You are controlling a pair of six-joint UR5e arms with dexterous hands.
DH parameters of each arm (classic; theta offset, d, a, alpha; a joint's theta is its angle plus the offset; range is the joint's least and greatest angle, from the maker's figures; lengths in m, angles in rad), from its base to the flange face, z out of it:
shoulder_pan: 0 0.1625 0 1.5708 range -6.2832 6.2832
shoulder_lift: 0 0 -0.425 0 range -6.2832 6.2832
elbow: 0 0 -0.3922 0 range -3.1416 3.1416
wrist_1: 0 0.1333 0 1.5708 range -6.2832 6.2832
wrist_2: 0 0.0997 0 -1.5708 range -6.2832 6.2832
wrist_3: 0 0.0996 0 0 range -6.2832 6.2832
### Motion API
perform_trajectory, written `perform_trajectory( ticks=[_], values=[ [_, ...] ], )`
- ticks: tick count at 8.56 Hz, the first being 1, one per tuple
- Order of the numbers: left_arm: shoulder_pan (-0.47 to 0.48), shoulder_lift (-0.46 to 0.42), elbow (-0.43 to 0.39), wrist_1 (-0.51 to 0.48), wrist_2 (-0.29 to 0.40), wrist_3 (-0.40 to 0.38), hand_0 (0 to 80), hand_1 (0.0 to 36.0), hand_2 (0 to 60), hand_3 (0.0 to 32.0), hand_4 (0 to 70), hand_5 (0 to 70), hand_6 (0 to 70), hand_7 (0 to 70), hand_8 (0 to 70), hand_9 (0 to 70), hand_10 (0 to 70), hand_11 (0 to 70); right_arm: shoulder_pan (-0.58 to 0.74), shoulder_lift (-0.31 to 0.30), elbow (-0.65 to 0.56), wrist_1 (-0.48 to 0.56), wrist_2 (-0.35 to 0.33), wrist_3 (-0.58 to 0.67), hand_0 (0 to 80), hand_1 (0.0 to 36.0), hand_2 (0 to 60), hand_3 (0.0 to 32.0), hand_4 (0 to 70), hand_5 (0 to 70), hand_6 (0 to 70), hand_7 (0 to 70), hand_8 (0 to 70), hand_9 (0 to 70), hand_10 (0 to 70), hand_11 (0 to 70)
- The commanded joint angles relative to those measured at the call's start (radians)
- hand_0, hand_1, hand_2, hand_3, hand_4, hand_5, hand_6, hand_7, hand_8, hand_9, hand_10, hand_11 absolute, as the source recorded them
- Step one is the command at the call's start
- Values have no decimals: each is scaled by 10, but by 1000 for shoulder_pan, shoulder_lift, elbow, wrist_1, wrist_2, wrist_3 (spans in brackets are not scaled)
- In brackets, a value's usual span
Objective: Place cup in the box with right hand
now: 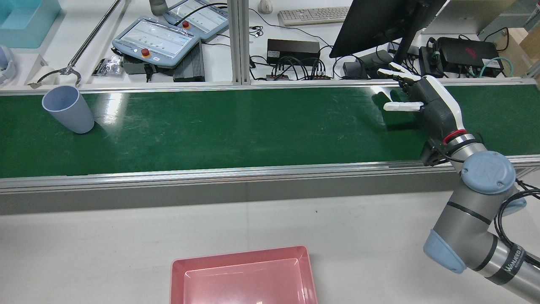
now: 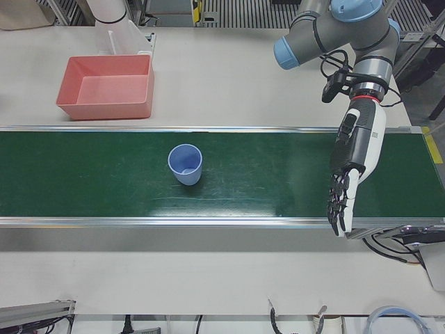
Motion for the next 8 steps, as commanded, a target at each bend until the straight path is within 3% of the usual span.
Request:
perform_trajectory(
  ticks=[1, 2, 3, 4, 8],
  values=[
    [0, -1, 0, -1, 0, 0, 0, 0, 0, 0, 0, 0, 0, 0, 0, 0, 0, 0, 4, 0, 2, -2, 0, 2, 467, 75, 31, 0, 163, 38, 41, 146, 65, 130, 19, 38],
    [0, 0, 0, -1, 0, 0, 0, 0, 0, 0, 0, 0, 0, 0, 0, 0, 0, 0, 4, 0, 5, 0, 0, 5, 436, 110, 176, 0, 114, 37, 41, 148, 65, 131, 19, 39],
    [0, -1, 0, 1, 0, 0, 0, 0, 0, 0, 0, 0, 0, 0, 0, 0, 0, 0, 4, 0, 5, 0, 0, 3, 458, 85, 70, 0, 152, 37, 41, 146, 65, 130, 18, 38],
    [0, -1, 0, -1, 0, 0, 0, 0, 0, 0, 0, 0, 0, 0, 0, 0, 0, 0, 4, 0, 4, 0, 0, 2, 445, 104, 144, 0, 126, 38, 40, 146, 65, 129, 17, 36],
    [0, -1, 0, 1, 0, 0, 0, 0, 0, 0, 0, 0, 0, 0, 0, 0, 0, 0, 1, 3, 13, 0, 0, -2, 442, 102, 150, 0, 139, 37, 41, 150, 66, 132, 21, 41]
  ],
)
